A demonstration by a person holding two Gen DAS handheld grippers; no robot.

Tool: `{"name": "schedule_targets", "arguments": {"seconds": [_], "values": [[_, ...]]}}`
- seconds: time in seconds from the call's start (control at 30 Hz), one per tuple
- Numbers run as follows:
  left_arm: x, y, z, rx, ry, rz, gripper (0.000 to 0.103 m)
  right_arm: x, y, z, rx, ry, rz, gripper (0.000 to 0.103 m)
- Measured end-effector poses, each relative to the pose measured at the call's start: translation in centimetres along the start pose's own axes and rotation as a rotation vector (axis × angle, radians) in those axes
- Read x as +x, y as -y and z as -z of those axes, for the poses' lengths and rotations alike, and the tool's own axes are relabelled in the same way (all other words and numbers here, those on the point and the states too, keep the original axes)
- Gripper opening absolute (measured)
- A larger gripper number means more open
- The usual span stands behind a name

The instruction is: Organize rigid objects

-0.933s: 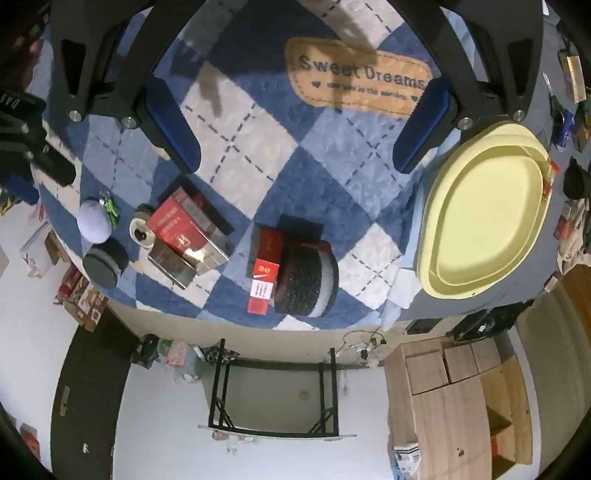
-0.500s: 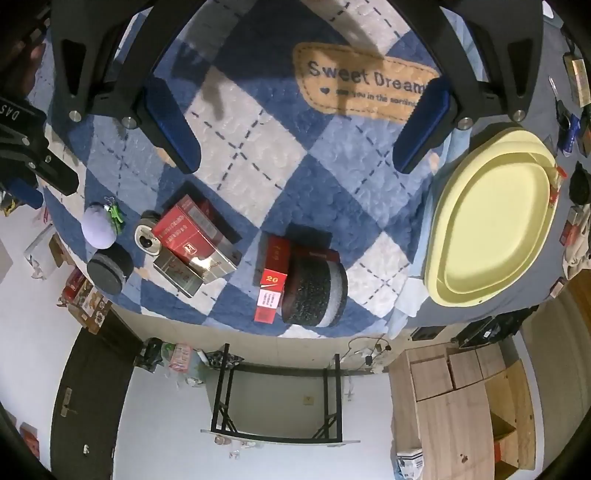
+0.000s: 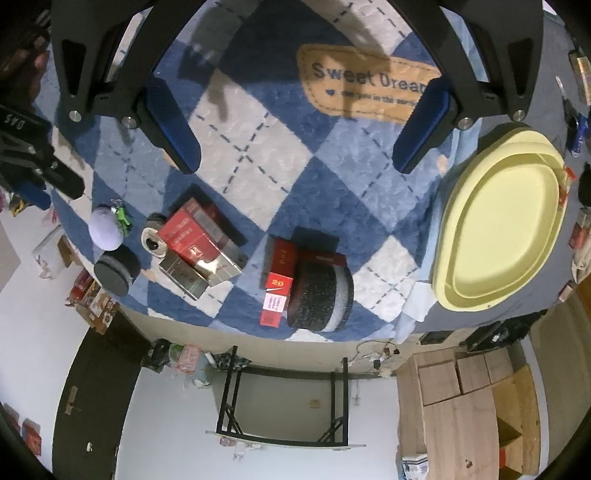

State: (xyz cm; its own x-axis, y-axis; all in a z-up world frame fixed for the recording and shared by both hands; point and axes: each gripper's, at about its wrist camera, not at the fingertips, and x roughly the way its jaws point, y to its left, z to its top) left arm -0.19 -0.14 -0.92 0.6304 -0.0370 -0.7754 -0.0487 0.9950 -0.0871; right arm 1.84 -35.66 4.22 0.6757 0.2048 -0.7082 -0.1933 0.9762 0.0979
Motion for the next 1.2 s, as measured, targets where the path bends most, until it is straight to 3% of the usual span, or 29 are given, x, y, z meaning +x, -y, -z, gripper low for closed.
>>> {"name": "schedule_targets", "arguments": {"seconds": [1.2], "values": [[0.31, -0.17, 0.33, 0.009, -0.025, -0.017, 0.103, 0.29, 0.22, 0.08, -0.001, -0.012, -0.006, 0.103]]}}
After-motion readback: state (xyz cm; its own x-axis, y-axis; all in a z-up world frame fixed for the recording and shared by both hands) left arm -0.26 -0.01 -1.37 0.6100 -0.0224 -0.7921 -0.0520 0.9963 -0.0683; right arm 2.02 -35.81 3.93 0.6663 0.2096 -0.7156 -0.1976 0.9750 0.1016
